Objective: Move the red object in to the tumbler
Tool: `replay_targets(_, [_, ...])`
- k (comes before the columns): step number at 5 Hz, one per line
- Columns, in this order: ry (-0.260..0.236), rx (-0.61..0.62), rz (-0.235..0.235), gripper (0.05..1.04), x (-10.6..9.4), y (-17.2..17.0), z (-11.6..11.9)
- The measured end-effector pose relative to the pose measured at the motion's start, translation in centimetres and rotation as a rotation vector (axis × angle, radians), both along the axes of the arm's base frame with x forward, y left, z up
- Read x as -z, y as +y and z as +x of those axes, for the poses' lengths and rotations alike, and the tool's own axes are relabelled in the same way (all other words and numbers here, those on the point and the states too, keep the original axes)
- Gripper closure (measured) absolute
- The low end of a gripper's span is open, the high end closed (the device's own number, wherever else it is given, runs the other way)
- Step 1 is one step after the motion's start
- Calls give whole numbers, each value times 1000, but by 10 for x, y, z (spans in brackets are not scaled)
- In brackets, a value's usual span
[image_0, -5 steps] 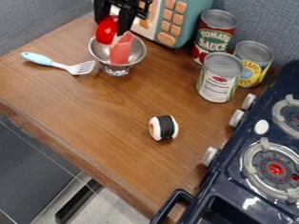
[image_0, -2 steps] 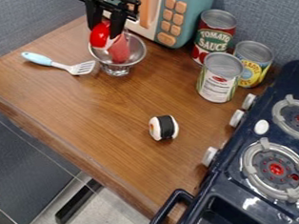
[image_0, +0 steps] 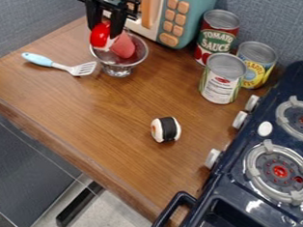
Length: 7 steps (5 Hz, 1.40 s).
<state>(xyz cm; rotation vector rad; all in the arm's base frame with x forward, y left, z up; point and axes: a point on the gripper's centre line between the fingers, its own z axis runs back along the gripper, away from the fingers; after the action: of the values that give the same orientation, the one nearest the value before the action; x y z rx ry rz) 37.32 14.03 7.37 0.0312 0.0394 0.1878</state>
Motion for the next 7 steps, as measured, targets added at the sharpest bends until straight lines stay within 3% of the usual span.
replay_targets(1, [-4,-1,-6,538,1,-1,1])
replay_targets(2, [-3,-2,-26,441,1,-4,1])
replay_targets(3, [5,-1,-32,158,0,-5,0])
replay_targets(4, [2,6,-59,74,1,-10,0])
replay_targets(5, [12,2,-93,79,7,-14,-1])
replay_targets(7, [41,-4,-108,84,16,-17,-5])
